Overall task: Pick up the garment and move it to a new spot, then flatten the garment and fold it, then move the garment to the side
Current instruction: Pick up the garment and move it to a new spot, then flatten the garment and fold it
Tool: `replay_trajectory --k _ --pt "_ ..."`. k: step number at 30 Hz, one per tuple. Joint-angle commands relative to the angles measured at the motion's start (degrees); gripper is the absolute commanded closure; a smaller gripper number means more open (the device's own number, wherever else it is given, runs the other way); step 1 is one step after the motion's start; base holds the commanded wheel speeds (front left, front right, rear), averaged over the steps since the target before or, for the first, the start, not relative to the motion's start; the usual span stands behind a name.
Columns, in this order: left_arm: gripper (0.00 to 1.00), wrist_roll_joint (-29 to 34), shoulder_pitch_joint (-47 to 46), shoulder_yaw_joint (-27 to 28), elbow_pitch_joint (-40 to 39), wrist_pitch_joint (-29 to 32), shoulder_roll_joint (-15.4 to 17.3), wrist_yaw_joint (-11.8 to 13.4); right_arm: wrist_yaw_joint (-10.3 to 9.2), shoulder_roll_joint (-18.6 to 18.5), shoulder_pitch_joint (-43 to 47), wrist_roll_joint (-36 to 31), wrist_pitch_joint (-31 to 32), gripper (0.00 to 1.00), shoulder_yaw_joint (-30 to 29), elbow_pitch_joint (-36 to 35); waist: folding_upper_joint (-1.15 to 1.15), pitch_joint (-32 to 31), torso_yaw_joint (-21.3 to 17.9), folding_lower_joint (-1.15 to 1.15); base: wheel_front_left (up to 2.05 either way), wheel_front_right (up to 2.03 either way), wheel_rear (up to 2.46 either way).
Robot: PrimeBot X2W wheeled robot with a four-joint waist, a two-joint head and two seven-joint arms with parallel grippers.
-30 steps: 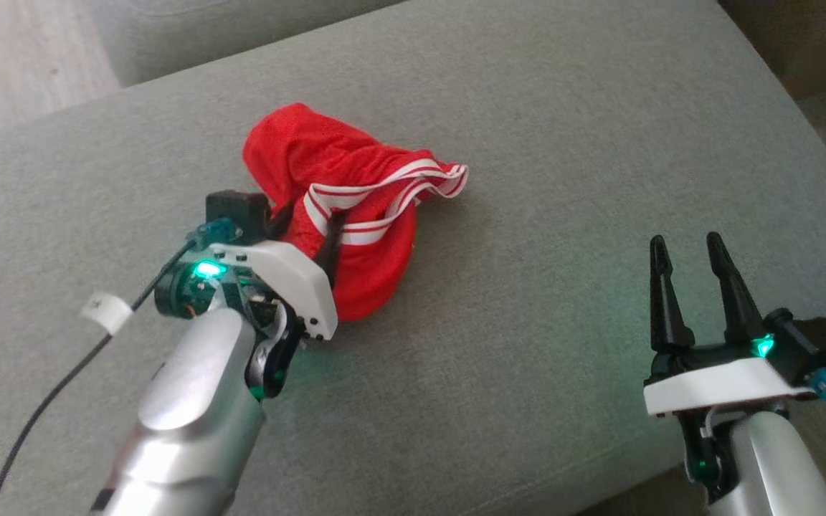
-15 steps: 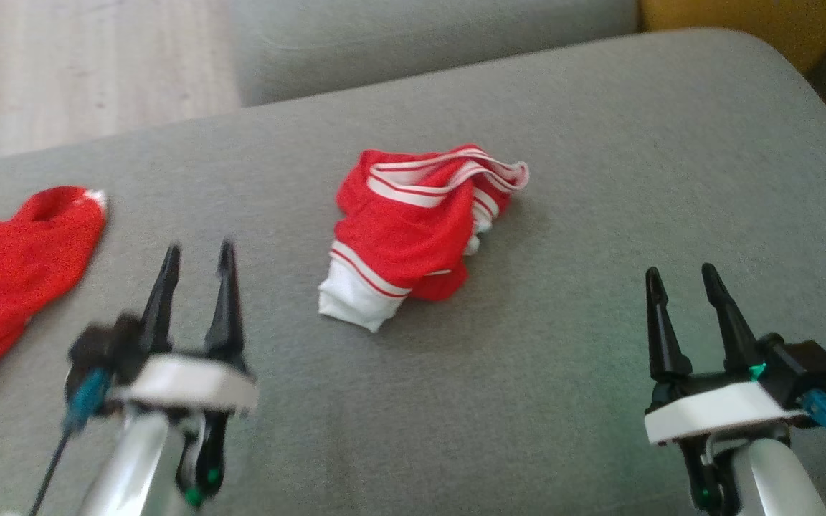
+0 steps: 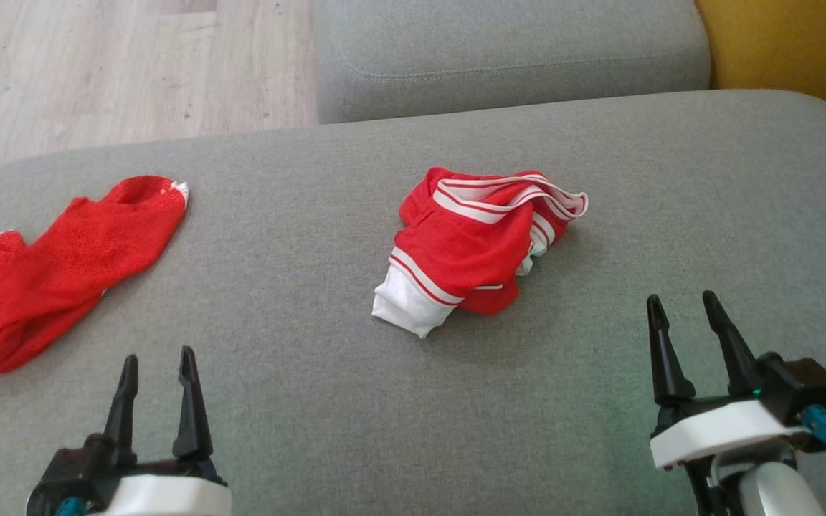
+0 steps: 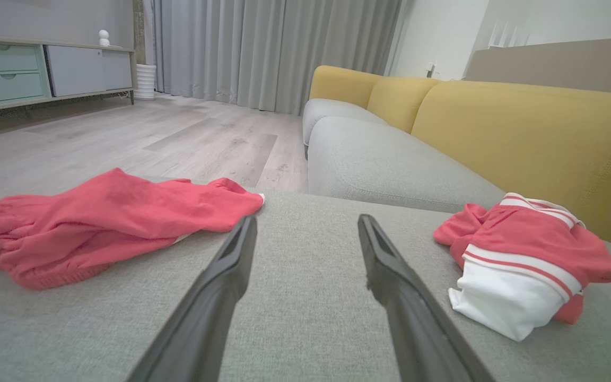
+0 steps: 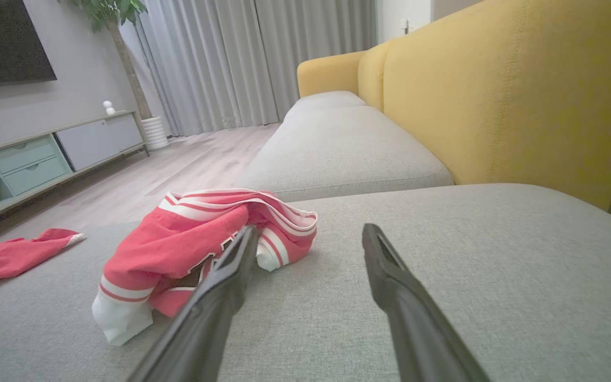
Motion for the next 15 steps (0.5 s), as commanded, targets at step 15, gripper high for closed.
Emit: replay_trajectory --k 15 --pt "0.0 2.2 -4.2 3.9 -1.3 -0.5 -1.0 -2.1 -0.04 -0.3 -2.7 0.2 0.8 0.0 2.6 -2.3 0.0 2.2 -0.9 0.01 0.0 0.0 0.0"
